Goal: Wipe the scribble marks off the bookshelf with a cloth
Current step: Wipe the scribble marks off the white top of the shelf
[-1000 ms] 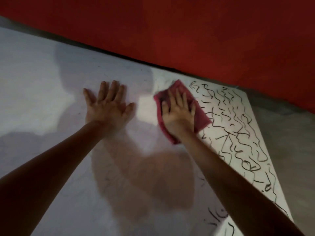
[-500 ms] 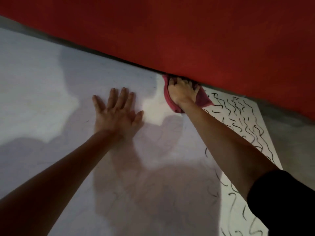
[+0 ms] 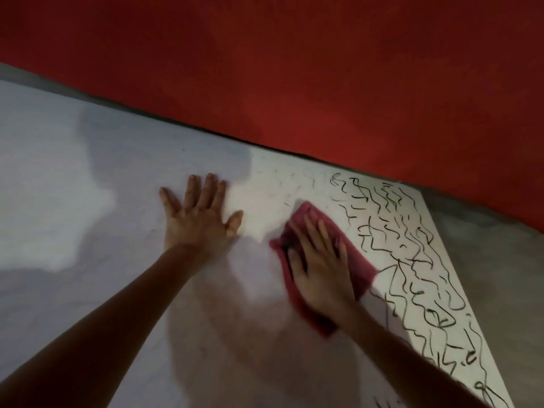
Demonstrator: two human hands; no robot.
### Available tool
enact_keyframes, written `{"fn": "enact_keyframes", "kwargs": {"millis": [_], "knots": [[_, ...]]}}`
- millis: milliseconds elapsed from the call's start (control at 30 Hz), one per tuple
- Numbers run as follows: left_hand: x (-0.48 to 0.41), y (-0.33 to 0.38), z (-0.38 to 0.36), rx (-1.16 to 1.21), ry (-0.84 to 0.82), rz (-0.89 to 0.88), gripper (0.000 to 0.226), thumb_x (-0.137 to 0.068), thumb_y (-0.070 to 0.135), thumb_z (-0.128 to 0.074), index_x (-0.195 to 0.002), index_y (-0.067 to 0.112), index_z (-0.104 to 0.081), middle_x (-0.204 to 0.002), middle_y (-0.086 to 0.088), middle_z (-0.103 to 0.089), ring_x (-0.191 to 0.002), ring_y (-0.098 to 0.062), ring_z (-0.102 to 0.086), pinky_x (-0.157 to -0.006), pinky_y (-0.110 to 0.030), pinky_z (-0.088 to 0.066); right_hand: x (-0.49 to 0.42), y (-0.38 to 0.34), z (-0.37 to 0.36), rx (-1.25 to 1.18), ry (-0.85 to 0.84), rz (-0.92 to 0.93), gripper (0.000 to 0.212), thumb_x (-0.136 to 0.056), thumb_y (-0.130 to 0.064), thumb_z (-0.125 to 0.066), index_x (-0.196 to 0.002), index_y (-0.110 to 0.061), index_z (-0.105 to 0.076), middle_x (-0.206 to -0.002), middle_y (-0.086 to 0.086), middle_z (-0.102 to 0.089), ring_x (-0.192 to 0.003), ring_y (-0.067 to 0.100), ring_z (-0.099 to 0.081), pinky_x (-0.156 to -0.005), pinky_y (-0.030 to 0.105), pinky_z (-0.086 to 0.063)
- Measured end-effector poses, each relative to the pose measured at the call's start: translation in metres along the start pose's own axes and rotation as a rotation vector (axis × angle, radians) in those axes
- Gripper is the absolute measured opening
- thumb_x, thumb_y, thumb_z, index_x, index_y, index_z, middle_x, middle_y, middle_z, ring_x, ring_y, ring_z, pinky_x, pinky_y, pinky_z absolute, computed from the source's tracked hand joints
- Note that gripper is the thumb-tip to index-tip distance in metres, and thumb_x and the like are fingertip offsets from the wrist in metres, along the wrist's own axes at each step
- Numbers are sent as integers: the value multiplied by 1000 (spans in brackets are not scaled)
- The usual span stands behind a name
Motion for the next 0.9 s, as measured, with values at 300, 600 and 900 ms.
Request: {"fn": "enact_keyframes", "kwargs": {"millis": [300, 600, 900], "knots": [[0, -2, 2, 24, -12, 16, 68, -96, 59, -16, -154, 27, 1, -161, 3, 8, -148, -21, 10, -112, -61, 5, -152, 5, 1, -17, -100, -187, 55, -101, -39, -20, -153, -24, -12, -161, -1, -8, -147, 21, -1, -117, 51, 3], [3, -1, 3, -5, -18, 8, 77, -87, 64, 1, -154, 27, -1, -161, 4, 6, -148, -21, 8, -112, -61, 0, 52, -4, -12, 43, 85, 45, 49, -100, -44, -19, -140, -25, -41, -147, 4, -44, -137, 29, -37, -109, 47, -18], [0, -1, -1, -24, -10, 8, 87, -75, 65, 9, -153, 28, 1, -161, 4, 7, -148, -20, 8, -112, -59, 0, -96, 6, 0, -57, -54, -125, 54, -100, -42, -23, -152, -32, -14, -161, -8, 1, -147, 15, 6, -116, 48, 8]]}}
Point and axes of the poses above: each hand's wrist, its own x-axis away from the middle knuckle, its own z-axis out of the back of the hand, y = z × x, the point moved 3 cm from there along -x, towards the middle knuckle
